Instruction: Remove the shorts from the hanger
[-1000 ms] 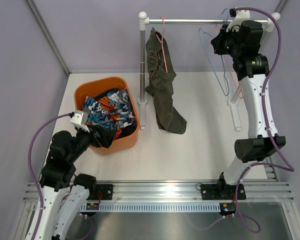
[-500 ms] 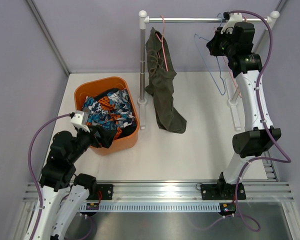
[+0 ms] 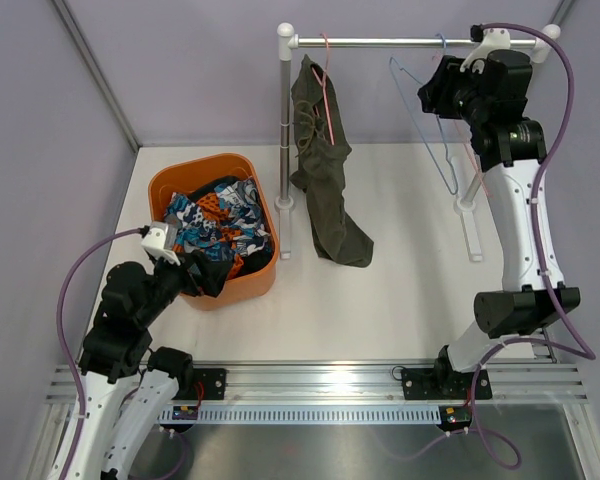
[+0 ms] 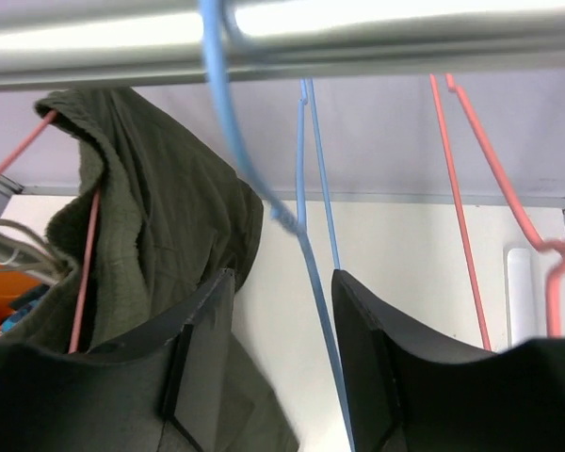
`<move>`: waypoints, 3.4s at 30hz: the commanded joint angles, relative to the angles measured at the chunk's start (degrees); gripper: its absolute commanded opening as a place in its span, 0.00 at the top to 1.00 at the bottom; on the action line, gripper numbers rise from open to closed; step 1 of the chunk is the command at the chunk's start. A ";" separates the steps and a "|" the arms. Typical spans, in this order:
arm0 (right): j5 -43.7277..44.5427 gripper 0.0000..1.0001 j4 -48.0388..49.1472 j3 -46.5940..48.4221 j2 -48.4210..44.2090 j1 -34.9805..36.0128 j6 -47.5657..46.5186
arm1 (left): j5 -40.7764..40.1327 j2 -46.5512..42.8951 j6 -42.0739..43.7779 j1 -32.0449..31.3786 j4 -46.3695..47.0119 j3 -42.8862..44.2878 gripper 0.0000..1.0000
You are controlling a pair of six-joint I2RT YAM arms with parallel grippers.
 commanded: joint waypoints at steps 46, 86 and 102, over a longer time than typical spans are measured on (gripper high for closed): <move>14.21 0.37 10.94 13.32 14.53 24.76 -1.25 | -5.15 -6.26 1.29 -0.62 -0.73 -0.03 0.01; 19.22 1.00 19.82 14.20 18.76 24.67 -5.12 | -5.77 -6.00 1.20 -1.41 -0.74 -0.21 0.01; 22.12 1.00 15.43 8.84 5.49 24.76 -4.94 | -5.24 -4.77 1.20 -1.50 -0.73 -0.29 0.01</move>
